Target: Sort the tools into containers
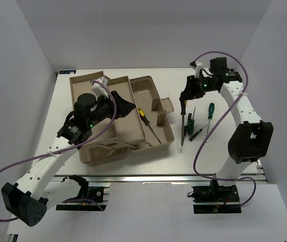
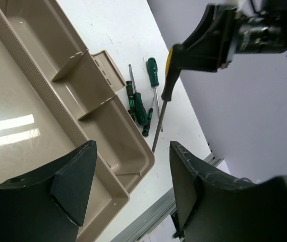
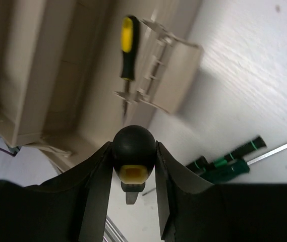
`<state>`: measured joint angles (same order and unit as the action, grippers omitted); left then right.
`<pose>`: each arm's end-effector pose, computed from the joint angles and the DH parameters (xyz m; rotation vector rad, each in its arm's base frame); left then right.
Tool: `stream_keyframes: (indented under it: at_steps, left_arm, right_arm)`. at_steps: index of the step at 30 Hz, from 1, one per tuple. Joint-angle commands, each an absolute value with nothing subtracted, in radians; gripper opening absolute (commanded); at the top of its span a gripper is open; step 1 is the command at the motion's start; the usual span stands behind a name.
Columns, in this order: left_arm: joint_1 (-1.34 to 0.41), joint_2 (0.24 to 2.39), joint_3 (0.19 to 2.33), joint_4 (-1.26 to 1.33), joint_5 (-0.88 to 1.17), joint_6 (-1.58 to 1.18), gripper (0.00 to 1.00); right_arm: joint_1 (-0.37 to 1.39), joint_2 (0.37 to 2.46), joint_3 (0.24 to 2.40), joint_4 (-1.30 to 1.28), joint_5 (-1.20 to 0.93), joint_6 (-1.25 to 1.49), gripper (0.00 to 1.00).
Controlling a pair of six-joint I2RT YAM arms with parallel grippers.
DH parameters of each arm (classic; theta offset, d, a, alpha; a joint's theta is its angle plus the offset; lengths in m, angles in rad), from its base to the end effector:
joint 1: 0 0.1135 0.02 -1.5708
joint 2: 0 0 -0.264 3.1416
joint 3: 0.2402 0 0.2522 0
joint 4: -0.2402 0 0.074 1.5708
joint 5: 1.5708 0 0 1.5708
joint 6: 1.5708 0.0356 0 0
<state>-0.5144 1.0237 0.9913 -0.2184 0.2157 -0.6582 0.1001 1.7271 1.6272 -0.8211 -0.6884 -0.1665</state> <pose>0.2007 -0.1222 0.3640 0.0232 1.9393 -1.0042 0.3681 0.0597 0.3287 -0.5949 2.2965 0.8175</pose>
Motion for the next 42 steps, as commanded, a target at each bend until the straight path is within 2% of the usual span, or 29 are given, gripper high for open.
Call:
stream_keyframes:
  at_steps: [1, 7, 11, 17, 21, 22, 23, 25, 26, 28, 30, 31, 32, 33, 34, 36, 37, 39, 40, 41, 42]
  left_arm:
    - [-0.520, 0.979, 1.031, -0.238, 0.192, -0.646, 0.69]
    - [-0.520, 0.976, 1.034, -0.241, 0.196, -0.644, 0.69]
    - [-0.520, 0.996, 1.055, -0.236, 0.216, -0.640, 0.69]
    - [-0.526, 1.032, 1.109, -0.250, 0.232, -0.630, 0.70]
    - [-0.569, 1.078, 1.146, -0.248, 0.221, -0.632, 0.70]
    - [-0.587, 1.095, 1.157, -0.245, 0.212, -0.630, 0.69]
    - [-0.630, 1.113, 1.182, -0.247, 0.201, -0.623, 0.69]
    - [-0.679, 1.189, 1.222, -0.268, 0.161, -0.606, 0.69]
    - [-0.727, 1.218, 1.244, -0.273, 0.149, -0.585, 0.69]
    - [-0.767, 1.308, 1.308, -0.287, 0.124, -0.559, 0.68]
    - [-0.805, 1.391, 1.366, -0.288, 0.124, -0.540, 0.62]
    - [-0.816, 1.420, 1.388, -0.298, 0.133, -0.519, 0.58]
    - [-0.831, 1.451, 1.411, -0.305, 0.141, -0.506, 0.51]
    - [-0.839, 1.483, 1.463, -0.317, 0.150, -0.494, 0.39]
    - [-0.848, 1.544, 1.488, -0.340, 0.161, -0.465, 0.34]
    - [-0.874, 1.598, 1.540, -0.351, 0.160, -0.443, 0.30]
    - [-0.882, 1.645, 1.552, -0.354, 0.166, -0.433, 0.30]
    - [-0.902, 1.698, 1.580, -0.366, 0.176, -0.425, 0.31]
    - [-0.920, 1.757, 1.623, -0.379, 0.178, -0.416, 0.34]
    - [-0.933, 1.788, 1.649, -0.391, 0.175, -0.410, 0.38]
    - [-0.942, 1.822, 1.682, -0.412, 0.169, -0.403, 0.43]
  right_arm:
    - [0.130, 1.655, 1.747, -0.821, -0.753, -0.153, 0.00]
    - [0.221, 1.687, 1.910, -0.864, -0.859, -0.123, 0.00]
    - [0.302, 1.767, 1.931, -0.818, -0.936, -0.037, 0.00]
    - [0.409, 1.926, 2.019, -0.709, -0.832, 0.058, 0.00]
    - [0.428, 2.035, 2.011, -0.719, -0.697, 0.011, 0.00]
    - [0.428, 2.049, 2.003, -0.727, -0.681, 0.005, 0.05]
    - [0.428, 2.066, 1.984, -0.733, -0.666, -0.030, 0.23]
    - [0.425, 2.063, 1.962, -0.748, -0.663, -0.069, 0.36]
    - [0.425, 2.043, 1.951, -0.749, -0.664, -0.077, 0.48]
    - [0.420, 2.014, 1.930, -0.742, -0.669, -0.090, 0.63]
    - [0.393, 1.970, 1.931, -0.749, -0.696, -0.101, 0.70]
    - [0.376, 1.948, 1.925, -0.746, -0.715, -0.107, 0.78]
    - [0.332, 1.909, 1.918, -0.739, -0.730, -0.109, 0.81]
    - [0.302, 1.889, 1.902, -0.741, -0.742, -0.110, 0.82]
    - [0.270, 1.867, 1.888, -0.742, -0.745, -0.115, 0.83]
    - [0.132, 1.812, 1.856, -0.739, -0.758, -0.110, 0.82]
    - [0.080, 1.789, 1.815, -0.739, -0.756, -0.094, 0.72]
    - [-0.111, 1.776, 1.767, -0.758, -0.822, -0.112, 0.42]
    - [-0.167, 1.778, 1.723, -0.776, -0.842, -0.132, 0.05]
    - [-0.260, 1.781, 1.706, -0.800, -0.854, -0.182, 0.00]
    - [-0.300, 1.787, 1.691, -0.833, -0.841, -0.217, 0.00]
